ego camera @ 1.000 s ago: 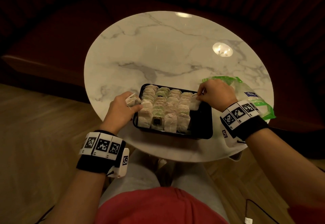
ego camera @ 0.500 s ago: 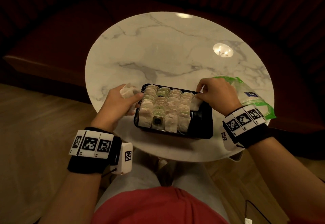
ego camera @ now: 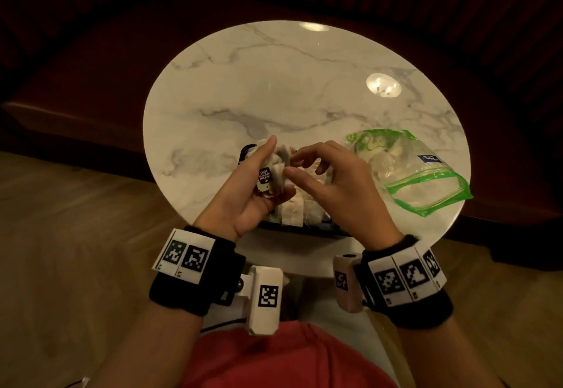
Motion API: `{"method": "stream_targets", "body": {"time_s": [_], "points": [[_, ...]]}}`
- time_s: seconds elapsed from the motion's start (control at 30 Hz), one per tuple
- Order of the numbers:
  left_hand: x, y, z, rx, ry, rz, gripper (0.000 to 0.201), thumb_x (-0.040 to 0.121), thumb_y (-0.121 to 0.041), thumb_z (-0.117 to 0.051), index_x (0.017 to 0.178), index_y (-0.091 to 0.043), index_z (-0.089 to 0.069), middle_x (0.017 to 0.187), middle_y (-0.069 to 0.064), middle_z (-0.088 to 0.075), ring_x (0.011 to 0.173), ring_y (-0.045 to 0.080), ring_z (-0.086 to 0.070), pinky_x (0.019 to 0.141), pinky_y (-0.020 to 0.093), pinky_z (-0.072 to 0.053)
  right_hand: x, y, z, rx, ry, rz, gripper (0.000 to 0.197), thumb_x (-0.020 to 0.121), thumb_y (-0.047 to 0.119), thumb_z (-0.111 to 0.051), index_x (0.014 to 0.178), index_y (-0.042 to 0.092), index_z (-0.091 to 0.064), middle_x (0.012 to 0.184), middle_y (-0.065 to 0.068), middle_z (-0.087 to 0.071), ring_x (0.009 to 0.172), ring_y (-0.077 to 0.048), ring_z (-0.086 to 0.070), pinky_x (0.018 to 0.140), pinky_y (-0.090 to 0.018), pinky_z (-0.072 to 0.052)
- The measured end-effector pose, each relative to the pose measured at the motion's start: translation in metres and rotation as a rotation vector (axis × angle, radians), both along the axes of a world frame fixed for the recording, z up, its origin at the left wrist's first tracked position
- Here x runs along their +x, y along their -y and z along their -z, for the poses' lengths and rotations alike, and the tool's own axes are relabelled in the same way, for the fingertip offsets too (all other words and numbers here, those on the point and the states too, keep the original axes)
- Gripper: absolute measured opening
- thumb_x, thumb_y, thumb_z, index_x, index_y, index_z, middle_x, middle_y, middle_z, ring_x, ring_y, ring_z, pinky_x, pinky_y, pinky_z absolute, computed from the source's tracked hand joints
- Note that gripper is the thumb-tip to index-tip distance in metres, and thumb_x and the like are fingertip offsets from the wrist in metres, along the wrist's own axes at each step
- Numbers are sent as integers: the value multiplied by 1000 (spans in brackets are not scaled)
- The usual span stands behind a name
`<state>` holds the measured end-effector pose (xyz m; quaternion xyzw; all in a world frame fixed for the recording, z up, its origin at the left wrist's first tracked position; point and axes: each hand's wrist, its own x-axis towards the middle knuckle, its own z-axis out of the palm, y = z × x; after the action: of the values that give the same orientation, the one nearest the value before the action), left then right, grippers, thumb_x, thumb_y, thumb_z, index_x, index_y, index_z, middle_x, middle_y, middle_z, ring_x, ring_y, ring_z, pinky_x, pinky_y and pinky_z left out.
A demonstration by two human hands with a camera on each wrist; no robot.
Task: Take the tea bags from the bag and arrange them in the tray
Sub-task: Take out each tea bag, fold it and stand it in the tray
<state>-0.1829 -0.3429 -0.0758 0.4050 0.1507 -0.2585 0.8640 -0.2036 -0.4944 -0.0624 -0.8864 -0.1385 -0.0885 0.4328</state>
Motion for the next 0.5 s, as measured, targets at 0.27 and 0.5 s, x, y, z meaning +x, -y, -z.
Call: {"method": "stream_targets", "body": {"time_s": [0.27,0.5], "points": [[-6,8,-5,17,30,-5,28,96,-36,-54,109,-13,-63,103,11,-69,92,18,-67,67,29,-58,-3,-6,7,-62,-105,108,20,84,45,-68,87,25,-65,88,9,-57,84,-8,-50,71,-19,-35],[-5,2,-2,-36,16,22,46,79,-42,-62,107,-5,-66,94,12,-69,84,20,-68,66,32,-59,2,3,5,375,-247,116,12,89,22,-70,90,10,-67,82,-2,-70,79,-14,-68,72,-28,-55]]}}
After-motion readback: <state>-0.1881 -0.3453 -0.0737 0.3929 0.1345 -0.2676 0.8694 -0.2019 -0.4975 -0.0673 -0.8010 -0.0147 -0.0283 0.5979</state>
